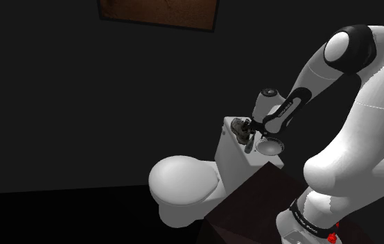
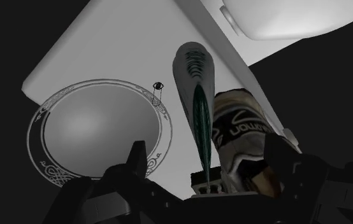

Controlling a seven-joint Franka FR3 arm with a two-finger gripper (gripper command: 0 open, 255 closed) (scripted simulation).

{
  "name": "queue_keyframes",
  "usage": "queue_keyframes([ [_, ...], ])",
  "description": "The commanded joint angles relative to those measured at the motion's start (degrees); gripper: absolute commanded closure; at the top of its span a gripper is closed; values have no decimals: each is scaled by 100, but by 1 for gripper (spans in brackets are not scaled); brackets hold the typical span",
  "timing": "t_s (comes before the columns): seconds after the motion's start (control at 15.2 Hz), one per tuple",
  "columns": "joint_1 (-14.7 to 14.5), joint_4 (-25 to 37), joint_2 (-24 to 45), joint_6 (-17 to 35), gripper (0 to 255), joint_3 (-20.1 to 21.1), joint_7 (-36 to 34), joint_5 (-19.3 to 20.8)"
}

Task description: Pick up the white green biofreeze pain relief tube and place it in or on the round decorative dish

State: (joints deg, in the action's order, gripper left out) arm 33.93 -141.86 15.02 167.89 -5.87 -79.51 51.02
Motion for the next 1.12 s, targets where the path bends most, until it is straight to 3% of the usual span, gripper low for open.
queue_keyframes([
  [0.0, -36, 76, 145, 79, 0, -77, -122, 138],
  [0.46, -37, 75, 144, 78, 0, -78, -121, 136],
  [0.53, -37, 75, 144, 78, 255, -78, -121, 136],
  [1.06, -38, 76, 142, 75, 255, -74, -120, 132],
])
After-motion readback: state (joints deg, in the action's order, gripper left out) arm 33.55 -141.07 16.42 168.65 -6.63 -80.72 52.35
